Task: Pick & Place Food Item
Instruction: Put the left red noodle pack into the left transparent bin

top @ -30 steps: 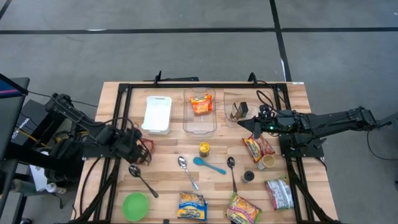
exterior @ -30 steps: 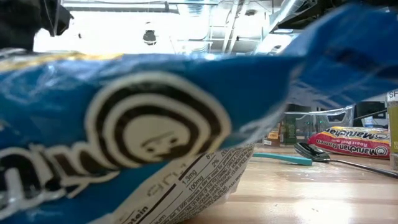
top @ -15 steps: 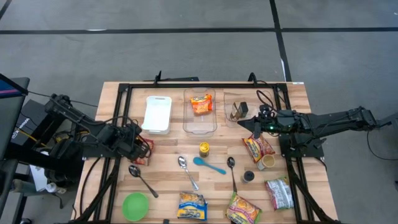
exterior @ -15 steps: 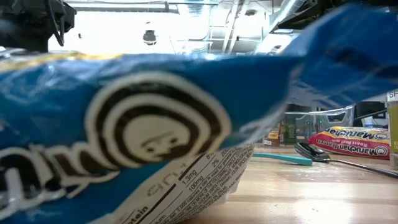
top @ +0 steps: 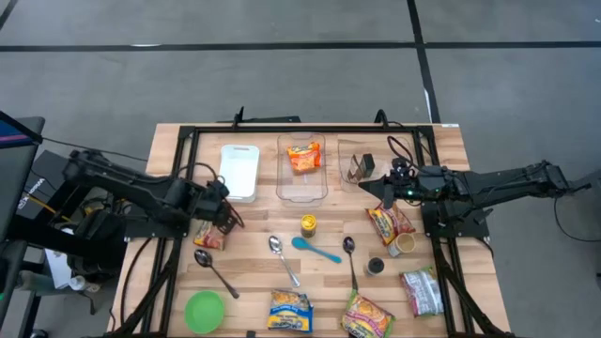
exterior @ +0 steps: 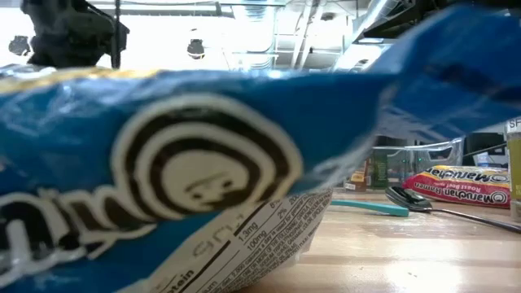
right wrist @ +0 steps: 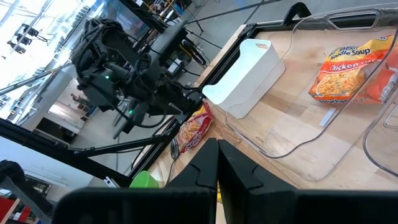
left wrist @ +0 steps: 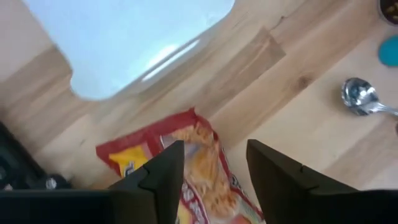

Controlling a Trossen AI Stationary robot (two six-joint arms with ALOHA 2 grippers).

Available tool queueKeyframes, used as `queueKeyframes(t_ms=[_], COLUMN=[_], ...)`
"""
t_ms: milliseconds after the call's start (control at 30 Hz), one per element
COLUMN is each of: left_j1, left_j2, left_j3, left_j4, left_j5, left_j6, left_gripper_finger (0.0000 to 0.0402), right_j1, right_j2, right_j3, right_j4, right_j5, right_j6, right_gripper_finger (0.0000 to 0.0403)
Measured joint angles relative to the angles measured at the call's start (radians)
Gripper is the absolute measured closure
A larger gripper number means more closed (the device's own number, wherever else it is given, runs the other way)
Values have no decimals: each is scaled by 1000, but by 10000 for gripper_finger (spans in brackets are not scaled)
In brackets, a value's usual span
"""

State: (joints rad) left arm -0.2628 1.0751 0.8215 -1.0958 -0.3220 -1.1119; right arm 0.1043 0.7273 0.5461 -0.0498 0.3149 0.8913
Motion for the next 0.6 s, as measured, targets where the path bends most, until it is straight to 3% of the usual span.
queueKeyframes(t_ms=[133,600], left_j1=[36,106], left_j2=[74,264], left_j3=[0,0], left_j4=[64,89], left_j5=[3,66], left_j6=[86,91], left_gripper_finger=[216,209], right_j1=[0,0], right_j2=[0,0], right_j3=[0,0], right_j4=[0,0], right_j5=[0,0], right_j6=[0,0], right_gripper_finger=[403,403])
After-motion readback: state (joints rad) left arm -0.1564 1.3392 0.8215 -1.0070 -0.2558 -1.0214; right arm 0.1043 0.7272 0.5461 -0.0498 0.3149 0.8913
